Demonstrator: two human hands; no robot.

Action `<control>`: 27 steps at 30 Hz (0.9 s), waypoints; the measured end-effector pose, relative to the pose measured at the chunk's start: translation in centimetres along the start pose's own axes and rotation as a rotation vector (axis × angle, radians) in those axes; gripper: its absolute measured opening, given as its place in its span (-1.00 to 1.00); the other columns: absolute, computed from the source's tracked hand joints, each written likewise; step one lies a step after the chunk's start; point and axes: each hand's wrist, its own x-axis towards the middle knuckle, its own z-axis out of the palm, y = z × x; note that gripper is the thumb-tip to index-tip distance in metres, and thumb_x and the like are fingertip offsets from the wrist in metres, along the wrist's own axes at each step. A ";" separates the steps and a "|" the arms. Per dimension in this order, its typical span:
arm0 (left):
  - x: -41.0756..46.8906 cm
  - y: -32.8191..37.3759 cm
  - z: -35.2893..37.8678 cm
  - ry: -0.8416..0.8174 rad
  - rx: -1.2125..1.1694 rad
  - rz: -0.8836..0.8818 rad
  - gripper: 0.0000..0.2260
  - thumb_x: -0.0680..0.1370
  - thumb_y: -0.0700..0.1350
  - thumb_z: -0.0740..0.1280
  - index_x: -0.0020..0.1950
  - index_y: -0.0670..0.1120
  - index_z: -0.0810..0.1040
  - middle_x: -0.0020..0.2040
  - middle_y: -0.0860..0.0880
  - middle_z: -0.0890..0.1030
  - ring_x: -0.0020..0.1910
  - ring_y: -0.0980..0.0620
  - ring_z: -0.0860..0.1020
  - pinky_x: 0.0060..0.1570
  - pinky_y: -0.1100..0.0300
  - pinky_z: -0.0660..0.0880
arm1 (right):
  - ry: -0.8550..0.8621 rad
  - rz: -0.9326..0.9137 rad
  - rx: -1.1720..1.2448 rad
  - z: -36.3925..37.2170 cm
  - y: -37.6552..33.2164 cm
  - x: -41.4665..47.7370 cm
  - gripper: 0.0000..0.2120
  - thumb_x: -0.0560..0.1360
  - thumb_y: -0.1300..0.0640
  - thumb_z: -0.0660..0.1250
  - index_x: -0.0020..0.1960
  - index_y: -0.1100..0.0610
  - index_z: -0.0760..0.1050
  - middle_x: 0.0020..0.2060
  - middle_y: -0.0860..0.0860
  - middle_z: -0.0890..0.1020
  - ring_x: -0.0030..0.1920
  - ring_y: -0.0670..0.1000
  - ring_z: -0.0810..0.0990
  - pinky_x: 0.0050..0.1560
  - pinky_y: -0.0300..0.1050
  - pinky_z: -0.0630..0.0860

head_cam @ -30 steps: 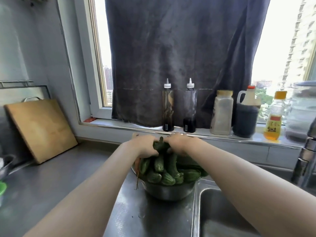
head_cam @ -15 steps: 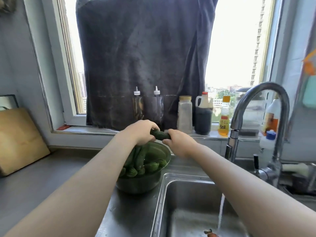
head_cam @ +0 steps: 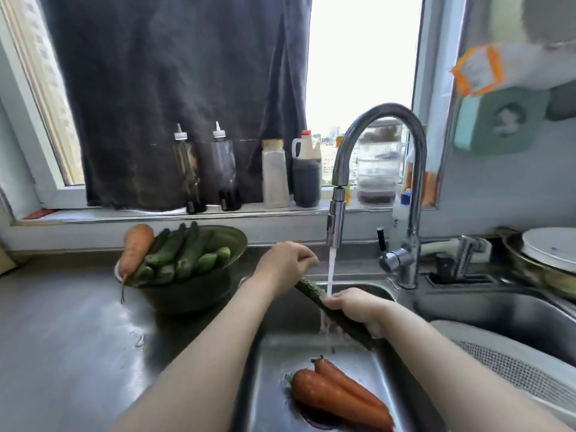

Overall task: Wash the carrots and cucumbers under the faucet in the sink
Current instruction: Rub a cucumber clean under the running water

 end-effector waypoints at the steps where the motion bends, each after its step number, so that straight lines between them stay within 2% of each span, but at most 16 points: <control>1: -0.5 -0.5 1.5 0.066 -0.140 -0.045 -0.89 0.57 -0.01 0.46 -0.01 0.02 0.77 -0.04 0.10 0.75 -0.02 0.12 0.66 0.09 0.18 0.55 | 0.006 -0.012 0.052 0.1 1.2 0.3 -0.73 0.70 0.07 0.24 0.07 0.26 0.57 -0.20 0.13 0.60 -0.43 -0.01 0.51 -0.43 -0.15 0.46; 3: -1.5 -1.6 4.4 0.171 -0.348 -0.158 -0.91 0.54 -0.03 0.51 -0.15 0.00 0.77 -0.19 0.09 0.74 -0.13 0.14 0.66 -0.01 0.19 0.55 | 0.022 -0.049 0.161 0.5 3.0 0.8 -0.79 0.69 0.15 0.26 0.08 0.27 0.58 -0.24 0.13 0.58 -0.40 0.00 0.52 -0.39 -0.12 0.50; 6: -2.4 -2.5 8.2 0.262 -0.574 -0.415 -0.68 0.60 0.04 0.42 -0.32 -0.04 0.65 -0.38 0.05 0.64 -0.29 0.03 0.61 -0.07 0.07 0.56 | -0.030 -0.096 0.295 0.9 4.8 1.4 -0.86 0.65 0.26 0.28 0.15 0.27 0.56 -0.27 0.14 0.57 -0.32 0.06 0.57 -0.29 -0.02 0.54; 8: -2.2 -3.0 9.8 0.364 -0.710 -0.633 -0.59 0.67 0.10 0.28 -0.28 -0.10 0.59 -0.36 -0.03 0.60 -0.28 -0.08 0.58 -0.07 0.00 0.57 | -0.046 -0.117 0.300 0.7 5.1 1.9 -0.73 0.61 0.29 0.31 0.30 0.19 0.54 -0.23 0.14 0.62 -0.25 0.09 0.61 -0.22 0.00 0.57; 10: -1.8 -3.3 10.9 0.412 -0.905 -0.791 -0.63 0.70 0.11 0.20 -0.09 -0.13 0.57 -0.20 -0.09 0.60 -0.21 -0.10 0.58 -0.08 -0.01 0.59 | -0.069 -0.151 0.289 0.4 5.3 2.3 -0.63 0.60 0.32 0.33 0.38 0.13 0.54 -0.19 0.11 0.67 -0.20 0.10 0.63 -0.15 0.01 0.59; 13: -1.4 -3.6 12.6 0.300 -1.201 -0.826 -0.71 0.68 0.10 0.28 0.11 -0.13 0.54 0.06 -0.14 0.65 0.05 -0.14 0.64 -0.08 -0.02 0.63 | -0.124 -0.186 0.297 0.0 5.6 2.7 -0.61 0.60 0.37 0.31 0.34 0.07 0.59 -0.14 0.09 0.68 -0.13 0.08 0.64 -0.09 -0.02 0.59; 16: -1.1 -4.2 13.4 0.193 -1.450 -0.861 -0.68 0.66 -0.01 0.35 0.29 -0.22 0.50 0.15 -0.24 0.66 0.08 -0.19 0.67 -0.14 0.00 0.63 | -0.146 -0.189 0.377 -0.2 6.1 2.7 -0.60 0.59 0.44 0.29 0.32 0.09 0.59 -0.16 0.10 0.67 -0.19 0.04 0.64 -0.14 -0.04 0.59; 18: -0.8 -4.7 13.4 0.135 -1.532 -0.860 -0.65 0.66 -0.03 0.34 0.32 -0.25 0.49 0.15 -0.26 0.66 0.07 -0.20 0.67 -0.11 -0.03 0.62 | -0.151 -0.173 0.422 -0.5 6.3 2.5 -0.58 0.57 0.47 0.29 0.33 0.11 0.57 -0.09 0.15 0.64 -0.16 0.08 0.64 -0.14 0.01 0.62; 22: -0.5 -4.2 13.0 0.051 -1.671 -0.852 -0.70 0.70 -0.06 0.27 0.24 -0.30 0.51 -0.01 -0.26 0.64 -0.05 -0.18 0.63 -0.07 -0.07 0.57 | -0.242 -0.118 0.577 -0.6 6.2 2.0 -0.62 0.58 0.45 0.30 0.35 0.21 0.52 0.01 0.24 0.65 -0.09 0.18 0.65 -0.12 0.08 0.66; 25: -0.1 -3.7 12.6 0.085 -1.756 -0.855 -0.69 0.72 -0.04 0.21 0.06 -0.28 0.55 -0.04 -0.22 0.61 -0.05 -0.17 0.58 0.11 -0.11 0.48 | -0.336 -0.117 0.521 0.2 6.1 1.8 -0.73 0.63 0.23 0.31 0.31 0.26 0.53 -0.08 0.15 0.66 -0.13 0.12 0.66 -0.09 0.06 0.63; 27: 0.1 -3.9 12.3 0.149 -1.781 -0.848 -0.67 0.73 0.00 0.17 -0.04 -0.21 0.54 -0.08 -0.17 0.60 -0.08 -0.12 0.55 0.16 -0.05 0.43 | -0.312 -0.085 0.362 1.1 5.9 1.9 -0.69 0.67 0.00 0.28 0.27 0.20 0.53 -0.13 0.09 0.66 -0.20 0.07 0.64 -0.14 0.02 0.60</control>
